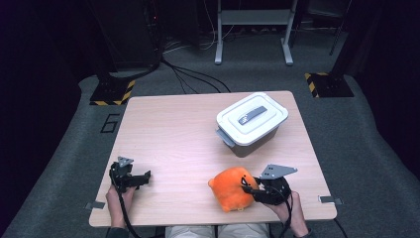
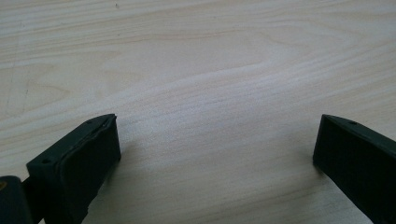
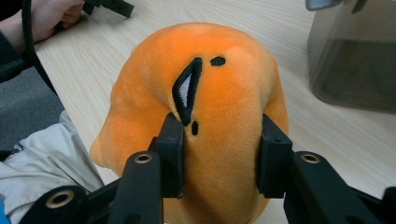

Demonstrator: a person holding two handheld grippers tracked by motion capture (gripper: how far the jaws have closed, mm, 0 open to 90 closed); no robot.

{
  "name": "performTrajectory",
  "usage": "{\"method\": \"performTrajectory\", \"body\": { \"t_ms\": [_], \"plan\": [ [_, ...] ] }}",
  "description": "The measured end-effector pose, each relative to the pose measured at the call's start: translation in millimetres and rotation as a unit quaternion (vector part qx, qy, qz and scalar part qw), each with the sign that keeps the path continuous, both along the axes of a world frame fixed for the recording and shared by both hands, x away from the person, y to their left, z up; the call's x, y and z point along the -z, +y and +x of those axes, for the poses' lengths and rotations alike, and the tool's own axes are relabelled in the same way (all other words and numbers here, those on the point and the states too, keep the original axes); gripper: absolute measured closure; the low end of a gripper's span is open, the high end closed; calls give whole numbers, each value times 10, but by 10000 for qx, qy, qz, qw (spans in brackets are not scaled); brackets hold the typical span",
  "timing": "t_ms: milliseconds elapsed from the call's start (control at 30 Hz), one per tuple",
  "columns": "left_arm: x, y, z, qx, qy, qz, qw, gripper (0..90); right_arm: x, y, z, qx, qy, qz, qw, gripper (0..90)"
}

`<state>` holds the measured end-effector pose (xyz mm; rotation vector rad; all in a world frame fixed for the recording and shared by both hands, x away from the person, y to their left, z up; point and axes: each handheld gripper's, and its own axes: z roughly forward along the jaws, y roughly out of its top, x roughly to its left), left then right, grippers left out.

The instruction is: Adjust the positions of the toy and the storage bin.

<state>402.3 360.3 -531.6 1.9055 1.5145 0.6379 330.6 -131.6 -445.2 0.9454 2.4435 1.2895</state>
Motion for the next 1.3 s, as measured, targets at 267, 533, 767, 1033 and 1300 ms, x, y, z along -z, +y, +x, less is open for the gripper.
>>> {"method": "performTrajectory", "body": {
  "t_ms": [267, 533, 767, 1033, 1300],
  "plan": [
    [0, 0, 0, 1, 2, -1, 10000, 4, -2, -182, -13, 235, 1, 19, 9997, 605],
    [0, 0, 0, -2, 2, 2, 10000, 4, -20, -326, -22, 423, -22, 22, 9991, 605],
    [0, 0, 0, -1, 1, 0, 10000, 4, -19, -451, -34, 598, -2, 17, 9982, 605],
    [0, 0, 0, -1, 0, 1, 10000, 3, -16, -559, -38, 812, -29, -14, 9967, 605],
    [0, -1, 0, -3, -3, -1, 10000, 4, -6, -739, -41, 1116, -42, -21, 9937, 605]
  ]
}}
